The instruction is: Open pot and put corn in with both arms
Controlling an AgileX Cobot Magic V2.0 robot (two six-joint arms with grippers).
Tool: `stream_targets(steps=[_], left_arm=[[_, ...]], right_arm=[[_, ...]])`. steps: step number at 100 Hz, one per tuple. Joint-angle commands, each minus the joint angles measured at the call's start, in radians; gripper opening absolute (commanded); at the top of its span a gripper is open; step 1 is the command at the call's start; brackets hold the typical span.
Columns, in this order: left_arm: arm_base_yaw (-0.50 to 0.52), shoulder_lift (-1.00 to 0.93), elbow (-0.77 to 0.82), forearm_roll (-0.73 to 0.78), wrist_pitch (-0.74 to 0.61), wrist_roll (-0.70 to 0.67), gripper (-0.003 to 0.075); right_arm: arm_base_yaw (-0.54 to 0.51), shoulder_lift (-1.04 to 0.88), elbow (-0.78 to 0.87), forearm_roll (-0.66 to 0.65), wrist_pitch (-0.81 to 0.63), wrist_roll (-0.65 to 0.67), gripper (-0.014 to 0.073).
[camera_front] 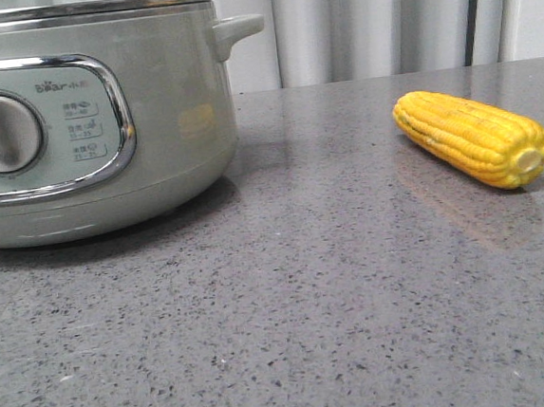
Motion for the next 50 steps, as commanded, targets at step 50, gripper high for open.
stream_targets(steps=[50], left_arm=[[-0.003, 0.052, -0.213, 0.028, -0.075, 0.189, -0.002]], right_arm=[[-0.006, 0.025, -0.264, 0.295, 0.334, -0.055, -0.0009]])
